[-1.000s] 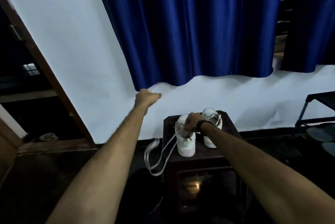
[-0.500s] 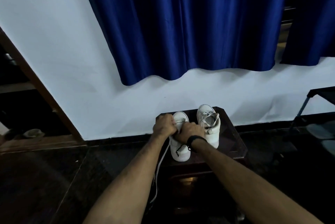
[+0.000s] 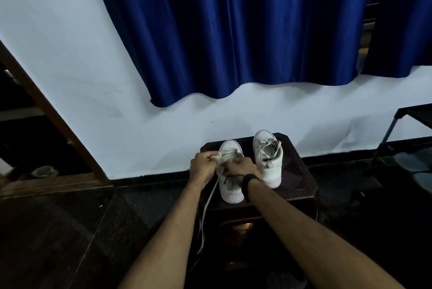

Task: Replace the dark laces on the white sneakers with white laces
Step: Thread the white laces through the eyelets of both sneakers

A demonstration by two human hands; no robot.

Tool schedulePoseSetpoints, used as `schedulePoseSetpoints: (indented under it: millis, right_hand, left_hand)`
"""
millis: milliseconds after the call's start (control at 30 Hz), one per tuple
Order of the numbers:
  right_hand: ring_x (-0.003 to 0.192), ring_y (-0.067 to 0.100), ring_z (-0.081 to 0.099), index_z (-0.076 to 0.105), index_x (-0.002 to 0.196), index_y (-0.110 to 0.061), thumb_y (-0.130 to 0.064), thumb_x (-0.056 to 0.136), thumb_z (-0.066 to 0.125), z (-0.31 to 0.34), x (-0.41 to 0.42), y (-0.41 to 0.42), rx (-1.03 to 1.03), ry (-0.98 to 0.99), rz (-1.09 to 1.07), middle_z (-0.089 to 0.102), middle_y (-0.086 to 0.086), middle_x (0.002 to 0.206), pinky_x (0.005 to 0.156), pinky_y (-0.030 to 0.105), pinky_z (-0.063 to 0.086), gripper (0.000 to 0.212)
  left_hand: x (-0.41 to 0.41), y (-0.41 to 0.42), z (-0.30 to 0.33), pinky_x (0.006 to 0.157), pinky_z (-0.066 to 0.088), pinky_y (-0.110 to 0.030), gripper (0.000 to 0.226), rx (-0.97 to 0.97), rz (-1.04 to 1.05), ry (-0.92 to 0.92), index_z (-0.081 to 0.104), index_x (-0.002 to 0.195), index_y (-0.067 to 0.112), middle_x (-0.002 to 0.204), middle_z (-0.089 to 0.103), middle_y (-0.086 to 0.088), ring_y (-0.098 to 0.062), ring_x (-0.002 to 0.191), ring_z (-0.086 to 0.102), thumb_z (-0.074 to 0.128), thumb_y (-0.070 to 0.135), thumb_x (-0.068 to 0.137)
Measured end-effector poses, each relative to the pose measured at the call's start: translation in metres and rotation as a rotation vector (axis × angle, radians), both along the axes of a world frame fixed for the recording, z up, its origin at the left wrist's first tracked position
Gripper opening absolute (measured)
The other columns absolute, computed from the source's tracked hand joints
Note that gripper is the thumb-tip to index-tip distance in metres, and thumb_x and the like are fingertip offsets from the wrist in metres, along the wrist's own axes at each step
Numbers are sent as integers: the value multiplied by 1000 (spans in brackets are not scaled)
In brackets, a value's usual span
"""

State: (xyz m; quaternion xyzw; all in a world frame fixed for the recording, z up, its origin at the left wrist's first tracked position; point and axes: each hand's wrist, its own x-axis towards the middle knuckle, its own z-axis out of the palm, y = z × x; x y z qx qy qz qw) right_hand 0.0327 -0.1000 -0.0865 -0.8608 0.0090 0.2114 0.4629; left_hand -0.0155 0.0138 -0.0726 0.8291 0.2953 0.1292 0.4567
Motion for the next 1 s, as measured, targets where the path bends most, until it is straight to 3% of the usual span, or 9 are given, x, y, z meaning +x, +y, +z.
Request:
schedulePoseSetpoints:
  millis: [100,233,467,567,633,700,733,833,1000]
  right_hand:
    - [81,23,68,69,73,-16,-33,75,61,1,-4,-10,561,25,-121,73,4,80,82,40,56,19]
    - [71,12,63,56,79,-10,-7,99,50,20,-3,-31,869,-67,-56,67,9,76,75,23,51,21]
    - [48,15,50,67,85,-12,-31,101,48,76,-4,-45,774,-16,166,52,0,50,54,22,41,32]
    - [50,17,53,64,93,-8,-26,103,43,108,-10,-45,826,4,250,54,3,54,55,23,45,29]
    - [49,17,53,60,101,-9,-19,103,40,123,-11,-43,882,37,260,57,3,56,54,24,44,22]
    - [42,13,46,57,106,-13,-15,104,38,132,-8,-43,890,27,197,55,2,57,51,24,37,19]
    - [39,10,40,57,108,-15,-15,104,37,134,-3,-45,859,-8,162,52,1,59,49,23,33,20]
    - [36,5,28,56,109,-17,-16,103,35,136,13,-64,730,-97,106,44,0,65,38,17,22,22]
    - [35,5,32,61,100,-10,-17,102,39,118,18,-102,469,-135,148,37,2,64,34,17,26,23]
  left_hand:
    - [0,-6,0,89,53,-26,23,-7,71,-39,76,106,26,105,75,0,-16,101,68,64,19,86]
    - [1,-7,-2,81,47,-15,24,-68,132,-58,75,108,21,109,73,-3,-17,102,67,65,14,88]
    - [-5,-17,-4,82,53,-31,29,245,-37,27,72,109,34,109,70,-5,-27,106,64,63,27,82]
    - [-7,-29,9,86,50,-34,18,418,-49,-263,73,96,22,108,67,-2,-22,104,60,57,25,90]
    - [-17,-49,44,79,49,-33,28,-32,-145,-325,68,87,17,90,68,-4,-19,87,62,46,30,100]
    - [-29,-63,73,74,52,-32,48,-629,-450,-184,67,92,14,79,67,-6,-19,74,64,35,47,103]
    - [-33,-62,78,68,52,-32,52,-758,-573,-128,69,95,12,72,62,-6,-17,64,61,35,51,102]
    - [-43,-45,75,53,25,-24,34,-697,-610,-138,67,89,7,56,32,5,-4,42,27,54,38,96]
    - [-66,-1,78,43,27,-17,25,-469,-527,-66,62,83,7,50,25,9,-4,43,22,53,24,100]
